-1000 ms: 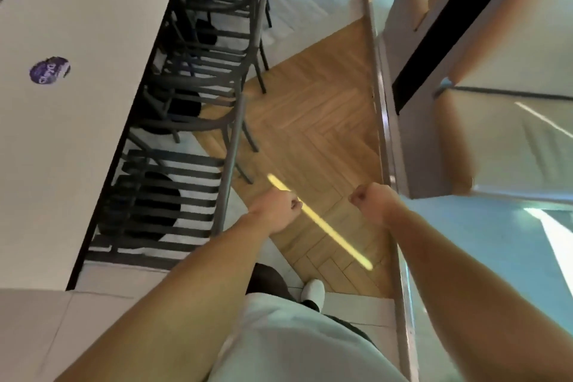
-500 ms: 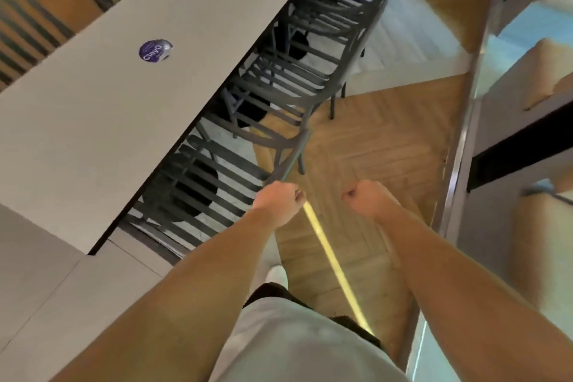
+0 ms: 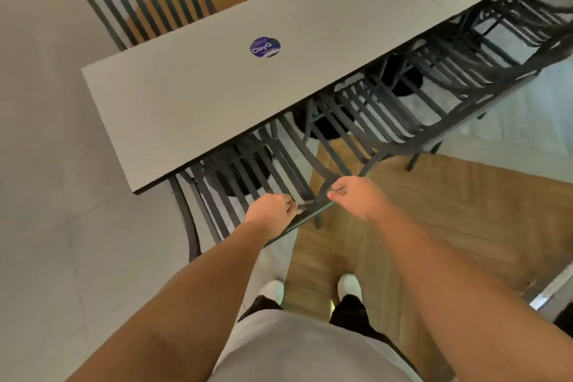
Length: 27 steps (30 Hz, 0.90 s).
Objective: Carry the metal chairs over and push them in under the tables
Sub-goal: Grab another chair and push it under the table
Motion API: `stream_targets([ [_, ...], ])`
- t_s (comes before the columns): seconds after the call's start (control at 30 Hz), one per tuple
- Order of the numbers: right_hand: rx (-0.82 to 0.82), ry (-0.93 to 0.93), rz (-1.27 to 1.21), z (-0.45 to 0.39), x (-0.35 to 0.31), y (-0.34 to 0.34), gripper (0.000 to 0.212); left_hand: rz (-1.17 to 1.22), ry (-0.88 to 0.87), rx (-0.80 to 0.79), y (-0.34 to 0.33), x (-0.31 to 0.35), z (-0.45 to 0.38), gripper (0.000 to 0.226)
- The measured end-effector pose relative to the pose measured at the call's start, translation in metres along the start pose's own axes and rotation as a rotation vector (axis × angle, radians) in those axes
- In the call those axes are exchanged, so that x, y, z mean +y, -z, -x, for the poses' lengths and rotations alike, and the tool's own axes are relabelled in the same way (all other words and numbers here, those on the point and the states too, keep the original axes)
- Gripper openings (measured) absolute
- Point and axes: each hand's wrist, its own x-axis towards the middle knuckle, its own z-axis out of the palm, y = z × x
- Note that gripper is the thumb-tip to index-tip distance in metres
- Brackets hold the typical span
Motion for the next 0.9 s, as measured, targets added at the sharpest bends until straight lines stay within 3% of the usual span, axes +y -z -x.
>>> stream_targets([
  [0.23, -0.142, 0.185, 0.180, -0.025, 0.016, 0.024, 0.040, 0.120, 0.264, 0.171, -0.027, 0.032, 0.027, 0.033],
  [0.43, -0.205, 0.280, 0.321, -0.035, 0.005, 0.024, 0.038, 0.214, 0.394, 0.234, -0.048, 0.015, 0.050, 0.029],
  [0.6, -0.260, 0.315, 0.447, -0.044, -0.010, 0.005, 0.054, 0.207, 0.408, 0.190, -0.054, -0.021, 0.072, 0.036],
  [0.7, -0.292, 0.343, 0.564, -0.048, -0.012, -0.012, 0.060, 0.222, 0.412, 0.123, -0.056, -0.043, 0.081, 0.052],
  [0.8, -0.339, 0.297, 0.615, -0.053, -0.010, -0.029, 0.056, 0.173, 0.430, 0.060, -0.063, -0.062, 0.086, 0.066],
  [0.9, -0.325, 0.289, 0.685, -0.062, -0.006, -0.046, 0.050, 0.141, 0.441, 0.045, -0.074, -0.083, 0.090, 0.061],
])
